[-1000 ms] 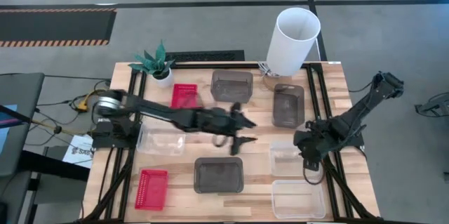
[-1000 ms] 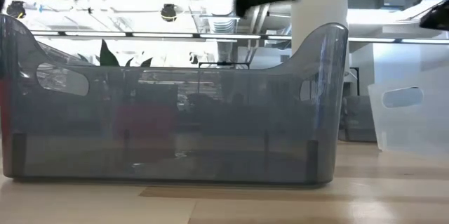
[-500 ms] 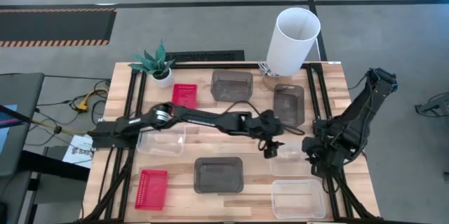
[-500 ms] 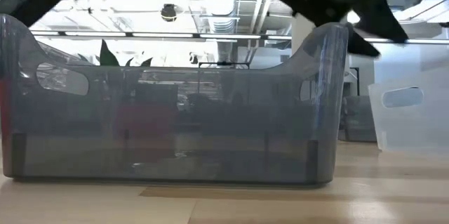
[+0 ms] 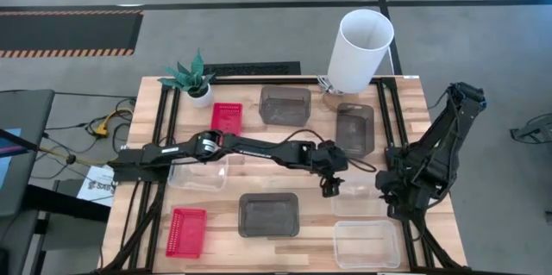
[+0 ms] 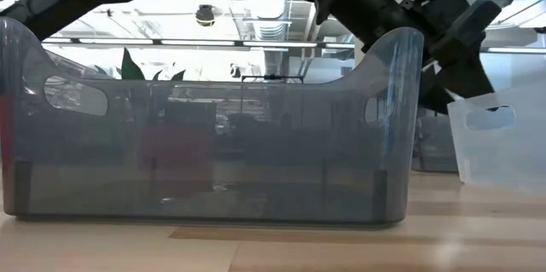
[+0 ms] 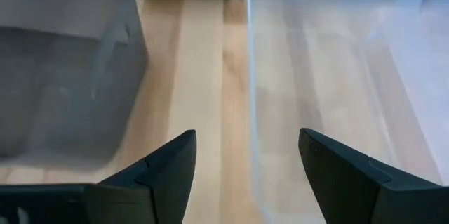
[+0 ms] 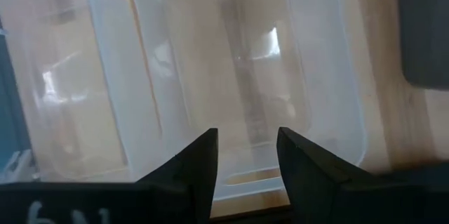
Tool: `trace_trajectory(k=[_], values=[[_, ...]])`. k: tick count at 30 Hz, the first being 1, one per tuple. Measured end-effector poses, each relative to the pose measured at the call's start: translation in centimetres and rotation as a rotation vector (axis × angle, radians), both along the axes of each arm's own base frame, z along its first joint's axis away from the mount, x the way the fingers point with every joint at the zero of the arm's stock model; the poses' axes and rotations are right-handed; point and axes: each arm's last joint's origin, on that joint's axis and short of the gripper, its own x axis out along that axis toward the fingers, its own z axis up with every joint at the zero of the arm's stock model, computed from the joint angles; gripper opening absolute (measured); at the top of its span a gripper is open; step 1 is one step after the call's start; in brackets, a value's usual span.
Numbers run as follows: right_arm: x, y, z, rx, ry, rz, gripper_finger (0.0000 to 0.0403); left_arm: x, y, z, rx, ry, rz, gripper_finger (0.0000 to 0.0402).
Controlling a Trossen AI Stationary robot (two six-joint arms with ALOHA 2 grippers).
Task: Stack baskets by color
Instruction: Stack the middle transparent bin on the left transparent bin
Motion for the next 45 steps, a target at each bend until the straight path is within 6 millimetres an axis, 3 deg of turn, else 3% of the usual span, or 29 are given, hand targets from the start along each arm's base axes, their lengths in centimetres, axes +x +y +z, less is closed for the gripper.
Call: trace_trajectory(k=[8,15,22,25,28,32,37,41,45], values=[[-0.1,-0.1,0.0,-0.011,0.007,0.000,0.0166,0.0,0.1,-1.1,-0.018,0.042,-0.019,0.0161],[0.2,-0.4,0.0,-0.017,0.011,-0.019,0.0162,0.1,0.8,-1.2,-0.039,0.041,-0.026,0.0020],[0.3,-0.4,0.0,-0.019,0.011,-0.023,0.0162,-0.3,0.7,0.0,-0.042,0.049,-0.065,0.0002],[0.2,-0.5,0.4,-0.010,-0.008,-0.004,0.0159,-1.3,0.7,2.5,-0.016,0.087,-0.084,0.0001],[0.5,-0.5,1.7,-0.026,-0.114,0.024,0.0157,-3.2,0.9,6.3,0.034,0.134,-0.082,0.0001],[0.5,-0.7,4.4,-0.082,-0.363,0.092,0.0154,-6.6,1.6,11.5,0.114,0.171,-0.038,0.0001],[0.6,-0.8,8.1,-0.182,-0.700,0.175,0.0151,-10.7,2.9,16.0,0.205,0.240,0.033,0.0000],[0.6,-0.8,9.9,-0.249,-0.865,0.235,0.0148,-15.6,3.6,20.7,0.215,0.277,0.044,0.0000],[0.7,-0.8,10.3,-0.283,-0.894,0.278,0.0146,-20.6,3.1,23.0,0.235,0.425,0.002,0.0000]])
